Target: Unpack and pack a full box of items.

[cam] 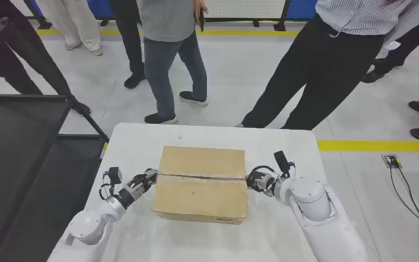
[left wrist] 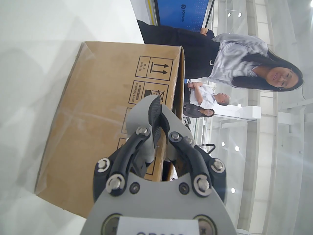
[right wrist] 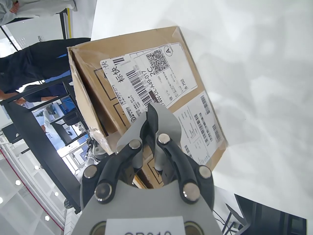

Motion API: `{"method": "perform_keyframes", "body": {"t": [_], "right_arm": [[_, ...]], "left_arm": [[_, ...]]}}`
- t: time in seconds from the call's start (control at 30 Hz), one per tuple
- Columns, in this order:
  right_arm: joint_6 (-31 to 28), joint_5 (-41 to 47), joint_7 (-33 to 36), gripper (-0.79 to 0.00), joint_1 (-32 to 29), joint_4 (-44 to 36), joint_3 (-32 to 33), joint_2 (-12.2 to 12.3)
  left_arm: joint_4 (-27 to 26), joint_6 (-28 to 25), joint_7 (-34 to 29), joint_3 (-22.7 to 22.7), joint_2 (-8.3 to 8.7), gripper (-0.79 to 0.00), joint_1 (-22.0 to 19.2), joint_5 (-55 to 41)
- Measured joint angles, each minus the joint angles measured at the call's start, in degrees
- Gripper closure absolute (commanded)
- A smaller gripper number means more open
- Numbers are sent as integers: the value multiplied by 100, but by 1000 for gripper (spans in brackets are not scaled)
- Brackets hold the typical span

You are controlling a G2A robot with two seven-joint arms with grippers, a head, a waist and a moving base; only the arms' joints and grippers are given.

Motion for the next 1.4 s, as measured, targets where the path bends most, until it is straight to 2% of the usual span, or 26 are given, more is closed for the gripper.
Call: {"method": "perform_keyframes", "body": {"t": [0.2, 0.37, 0.5, 0.7, 0.73, 0.77, 0.8, 0.87, 0.97, 1.0, 1.13, 1.23, 1.33, 1.4], "right_arm": [[23, 64, 146, 0, 198, 345, -69, 12], [189, 234, -219, 0, 200, 395, 108, 16], [281, 353, -681, 0, -2, 66, 343, 30], [23, 527, -1226, 0, -535, -751, 794, 77], [-88, 569, -1311, 0, -649, -895, 887, 86], [-177, 598, -1369, 0, -734, -991, 952, 92], [-267, 635, -1433, -15, -815, -1076, 1020, 97], [-500, 776, -1568, -785, -994, -1249, 1153, 100], [-687, 903, -1647, -785, -1121, -1340, 1203, 97], [-686, 904, -1647, -103, -1120, -1339, 1202, 96], [-673, 896, -1642, -378, -1112, -1333, 1198, 96], [-674, 896, -1642, -546, -1113, -1333, 1199, 97], [-674, 896, -1642, -670, -1113, -1334, 1199, 97], [-674, 896, -1642, -726, -1113, -1334, 1199, 97]], "left_arm": [[80, 4, -14, 21, -11, 0, -33, 19], [179, -19, 18, -68, -6, 0, -55, -11], [156, -85, 66, -250, 14, 0, -36, -108], [-141, -212, 63, -665, 73, 0, 106, -278], [-240, -251, 2, -760, 88, -194, 164, -319], [-318, -286, -53, -832, 101, -579, 214, -343], [-396, -322, -109, -905, 113, -785, 270, -361], [-582, -378, -211, -1068, 140, -785, 412, -415], [-851, -452, -399, -1271, 171, -785, 631, -516], [-902, -467, -444, -1303, 177, -277, 673, -523], [-909, -470, -450, -1308, 178, -520, 683, -522], [-908, -469, -448, -1307, 178, -647, 682, -521], [-908, -469, -448, -1307, 178, -741, 682, -521], [-908, -469, -448, -1307, 178, -769, 682, -521]]}}
